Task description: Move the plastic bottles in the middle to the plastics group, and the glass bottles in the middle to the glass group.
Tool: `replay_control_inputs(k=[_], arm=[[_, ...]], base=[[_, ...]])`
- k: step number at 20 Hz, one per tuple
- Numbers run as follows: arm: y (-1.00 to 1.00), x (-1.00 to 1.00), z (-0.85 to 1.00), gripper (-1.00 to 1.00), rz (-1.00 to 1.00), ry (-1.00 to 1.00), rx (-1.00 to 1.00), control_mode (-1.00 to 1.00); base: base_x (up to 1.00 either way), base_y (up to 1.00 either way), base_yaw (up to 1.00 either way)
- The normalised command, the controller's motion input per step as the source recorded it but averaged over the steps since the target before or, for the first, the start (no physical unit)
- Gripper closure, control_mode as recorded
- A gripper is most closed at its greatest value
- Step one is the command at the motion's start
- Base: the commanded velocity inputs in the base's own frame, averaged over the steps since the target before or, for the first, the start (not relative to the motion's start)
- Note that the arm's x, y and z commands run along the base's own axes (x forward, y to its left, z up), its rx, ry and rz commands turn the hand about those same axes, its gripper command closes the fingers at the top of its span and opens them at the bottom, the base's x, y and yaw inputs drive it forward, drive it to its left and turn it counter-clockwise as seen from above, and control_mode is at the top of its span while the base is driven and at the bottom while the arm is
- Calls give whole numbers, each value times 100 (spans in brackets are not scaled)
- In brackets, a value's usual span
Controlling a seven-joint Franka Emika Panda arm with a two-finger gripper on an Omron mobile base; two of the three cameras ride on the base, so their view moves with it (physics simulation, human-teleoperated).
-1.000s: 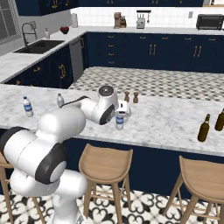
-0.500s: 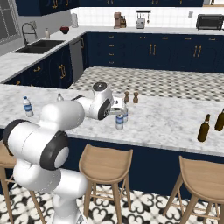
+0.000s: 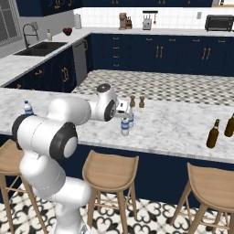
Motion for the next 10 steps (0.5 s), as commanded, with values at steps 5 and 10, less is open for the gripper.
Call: replay_control_inputs(k=[5,10], arm=[[-24,2,-4,-100,-13,-7,5,-100],[-10,4,0,-100,-4,0,12,-100]], base=[[0,0,0],[0,0,0]])
